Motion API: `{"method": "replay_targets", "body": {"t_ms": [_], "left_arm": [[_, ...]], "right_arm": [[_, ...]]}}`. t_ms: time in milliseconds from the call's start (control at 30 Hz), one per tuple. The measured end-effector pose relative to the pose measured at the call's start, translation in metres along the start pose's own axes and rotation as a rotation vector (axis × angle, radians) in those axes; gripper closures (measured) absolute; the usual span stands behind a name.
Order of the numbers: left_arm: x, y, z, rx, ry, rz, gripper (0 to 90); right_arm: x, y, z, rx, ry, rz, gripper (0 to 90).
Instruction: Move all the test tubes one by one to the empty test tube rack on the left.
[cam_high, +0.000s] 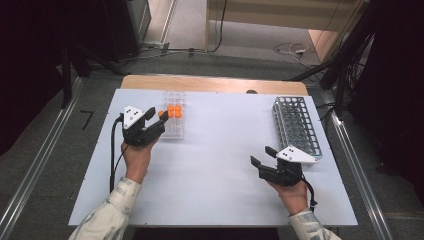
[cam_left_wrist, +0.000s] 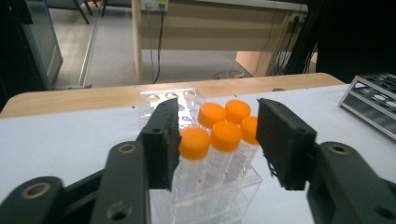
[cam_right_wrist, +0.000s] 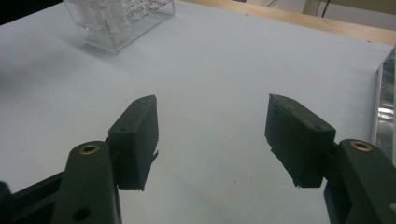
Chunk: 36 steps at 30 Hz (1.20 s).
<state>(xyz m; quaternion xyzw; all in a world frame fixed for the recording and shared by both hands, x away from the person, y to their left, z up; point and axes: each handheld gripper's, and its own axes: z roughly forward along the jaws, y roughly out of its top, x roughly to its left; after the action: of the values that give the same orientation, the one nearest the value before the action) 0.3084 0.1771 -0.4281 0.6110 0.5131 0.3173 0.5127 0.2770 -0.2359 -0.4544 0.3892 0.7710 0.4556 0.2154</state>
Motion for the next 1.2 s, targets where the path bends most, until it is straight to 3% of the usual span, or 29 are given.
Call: {"method": "replay_targets", "body": {"t_ms": [633,1200], "left_arm": [[-0.007,-0.011,-0.023,0.012,-0.031,0.011,38.1],[-0.008,-0.026,-0.039,0.033,-0.021,0.022,34.7]], "right_arm": [[-0.004,-0.001,-0.003,-0.008,-0.021,0.009,33.2],[-0.005,-0.001,-0.005,-0.010,-0.027,0.013,33.1]]}}
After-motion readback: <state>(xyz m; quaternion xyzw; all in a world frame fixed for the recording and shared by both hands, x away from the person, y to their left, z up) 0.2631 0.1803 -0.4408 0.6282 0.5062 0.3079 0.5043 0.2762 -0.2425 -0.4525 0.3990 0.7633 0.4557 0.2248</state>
